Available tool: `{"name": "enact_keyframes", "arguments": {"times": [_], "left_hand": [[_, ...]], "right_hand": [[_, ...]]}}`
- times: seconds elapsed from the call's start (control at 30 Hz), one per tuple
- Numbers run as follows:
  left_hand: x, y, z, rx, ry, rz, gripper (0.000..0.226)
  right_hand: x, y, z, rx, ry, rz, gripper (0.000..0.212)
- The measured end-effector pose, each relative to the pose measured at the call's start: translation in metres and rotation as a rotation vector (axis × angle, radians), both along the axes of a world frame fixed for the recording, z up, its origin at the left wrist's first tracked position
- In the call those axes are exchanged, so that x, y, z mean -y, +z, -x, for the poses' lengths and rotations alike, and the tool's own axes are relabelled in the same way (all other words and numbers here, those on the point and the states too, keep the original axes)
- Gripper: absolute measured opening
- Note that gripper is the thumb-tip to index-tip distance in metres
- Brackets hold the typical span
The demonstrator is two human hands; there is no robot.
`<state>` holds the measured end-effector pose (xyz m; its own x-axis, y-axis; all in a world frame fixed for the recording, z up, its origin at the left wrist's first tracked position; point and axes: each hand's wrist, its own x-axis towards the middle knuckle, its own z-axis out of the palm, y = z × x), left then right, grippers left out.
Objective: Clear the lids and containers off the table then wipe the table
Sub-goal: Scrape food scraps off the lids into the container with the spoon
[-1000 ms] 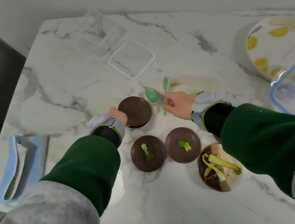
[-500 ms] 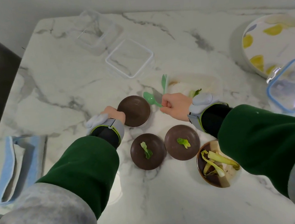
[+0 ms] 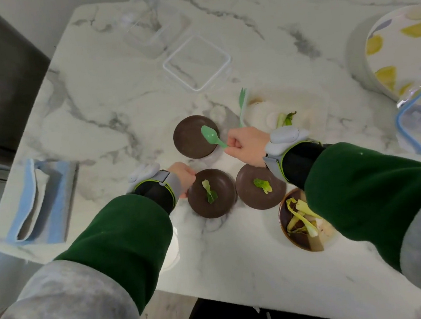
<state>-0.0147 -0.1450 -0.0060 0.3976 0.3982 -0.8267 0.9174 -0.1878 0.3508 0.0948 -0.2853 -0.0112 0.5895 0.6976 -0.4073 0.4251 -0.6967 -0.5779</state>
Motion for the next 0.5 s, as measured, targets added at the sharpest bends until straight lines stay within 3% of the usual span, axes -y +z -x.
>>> {"name": "enact_keyframes", "arguments": {"times": [0.13, 0.27, 0.5], "left_hand": [[0.006, -0.005, 0.008, 0.027, -0.031, -0.075, 0.031], [0.010, -0.013, 0.017, 0.036, 0.050, -0.128, 0.020], [0.012, -0.009, 0.018, 0.083, 0.144, -0.140, 0.033]], "right_hand": [[0.012, 0.005, 0.002, 0.010, 0.038, -0.010, 0.012], [0.021, 0.008, 0.006, 0.004, 0.045, -0.010, 0.011], [0.038, 0.008, 0.005, 0.011, 0.043, -0.015, 0.010]]}}
